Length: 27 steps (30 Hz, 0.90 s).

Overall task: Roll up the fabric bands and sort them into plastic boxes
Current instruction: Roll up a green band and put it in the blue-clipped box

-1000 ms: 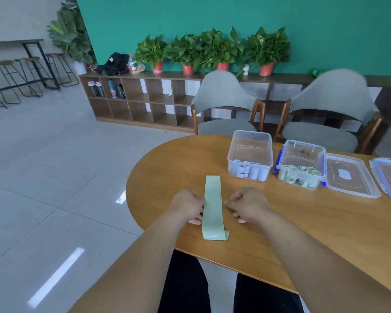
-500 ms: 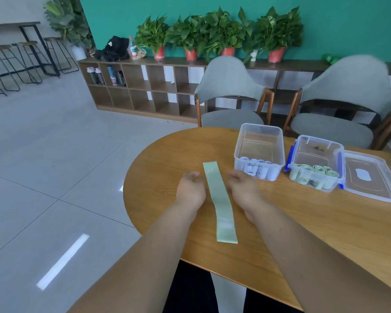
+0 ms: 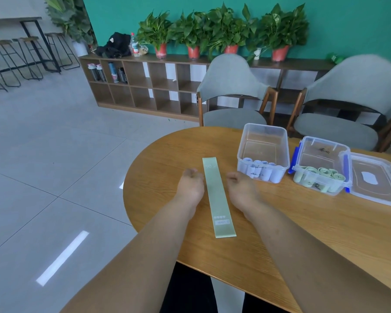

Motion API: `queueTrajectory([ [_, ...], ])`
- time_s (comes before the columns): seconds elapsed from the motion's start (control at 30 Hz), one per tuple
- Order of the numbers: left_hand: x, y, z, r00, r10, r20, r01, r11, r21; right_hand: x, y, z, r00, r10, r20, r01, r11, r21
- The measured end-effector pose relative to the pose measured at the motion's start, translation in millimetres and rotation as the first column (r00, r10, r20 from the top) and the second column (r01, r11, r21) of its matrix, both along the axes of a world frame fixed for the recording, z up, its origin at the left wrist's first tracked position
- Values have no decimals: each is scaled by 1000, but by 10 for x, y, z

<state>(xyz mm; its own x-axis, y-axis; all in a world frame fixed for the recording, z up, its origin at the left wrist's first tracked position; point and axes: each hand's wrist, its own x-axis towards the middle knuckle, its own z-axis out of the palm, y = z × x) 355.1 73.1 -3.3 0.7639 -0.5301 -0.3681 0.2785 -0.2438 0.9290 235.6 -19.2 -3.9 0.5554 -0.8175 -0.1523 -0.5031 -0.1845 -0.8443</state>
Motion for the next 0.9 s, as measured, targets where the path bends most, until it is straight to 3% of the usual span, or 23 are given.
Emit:
queueTrajectory([
  [0.1,-75,18,-2,998,-70,2,70,997,-25,5,-48,-94,994,98,-37,-98,995,14],
  [0.27,-224,295,-10,949,-127,289,87,986,145,-251,134,-18,995,40,-94,-57,980,-191],
  [0.37,-400,503,-93,868,-250,428,156,957,244,-463,320,-146,992,68,-110,-93,965,-246],
  [0.53,-545,661,-164,751,-306,585,198,950,242,-651,470,-202,987,142,-76,-159,932,-325],
  [0.6,-557,763,-205,671,-310,674,172,949,265,-747,504,-218,988,139,-64,-153,913,-377],
  [0.77,-595,935,-463,410,-422,808,300,899,318,-918,599,-400,970,241,22,-202,858,-473],
  [0.9,-595,964,-493,420,-341,841,312,924,218,-980,620,-434,951,299,80,-215,824,-524],
])
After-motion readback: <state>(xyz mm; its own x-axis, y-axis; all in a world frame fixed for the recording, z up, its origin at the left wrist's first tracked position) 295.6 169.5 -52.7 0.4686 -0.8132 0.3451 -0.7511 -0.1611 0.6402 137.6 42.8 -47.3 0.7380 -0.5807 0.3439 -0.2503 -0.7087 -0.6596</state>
